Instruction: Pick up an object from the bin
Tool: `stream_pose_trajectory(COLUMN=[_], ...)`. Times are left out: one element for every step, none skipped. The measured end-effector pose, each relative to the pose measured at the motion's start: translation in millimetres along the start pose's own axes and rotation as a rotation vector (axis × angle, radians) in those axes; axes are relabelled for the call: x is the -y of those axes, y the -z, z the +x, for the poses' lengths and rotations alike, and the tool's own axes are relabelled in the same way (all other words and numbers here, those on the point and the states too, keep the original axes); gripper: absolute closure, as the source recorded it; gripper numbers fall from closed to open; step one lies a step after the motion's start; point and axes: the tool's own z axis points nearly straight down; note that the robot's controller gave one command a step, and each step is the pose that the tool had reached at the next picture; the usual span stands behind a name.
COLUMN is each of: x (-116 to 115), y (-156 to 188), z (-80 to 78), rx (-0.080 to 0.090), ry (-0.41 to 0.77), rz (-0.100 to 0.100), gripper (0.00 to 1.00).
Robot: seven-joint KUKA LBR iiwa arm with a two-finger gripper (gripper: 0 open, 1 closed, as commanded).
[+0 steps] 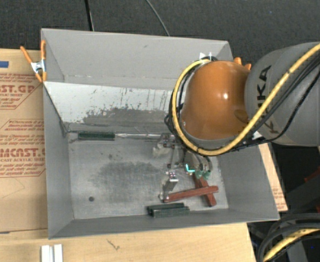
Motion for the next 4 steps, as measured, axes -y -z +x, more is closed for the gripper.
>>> stream_pose_trajectory(x=[0.4,17.3,45.9,80.0], y=[3.5,-38.1,-94.7,-137.9], z=[-1.7,-0.4,1.9,-8.9], rx=[0.008,0.016,0.011,0.037], ry=[-0.001,0.008,0.131,0.187], rz=[-0.001,-0.002,0.001,-0.002], gripper=[0.0,0.0,0.0,1.0])
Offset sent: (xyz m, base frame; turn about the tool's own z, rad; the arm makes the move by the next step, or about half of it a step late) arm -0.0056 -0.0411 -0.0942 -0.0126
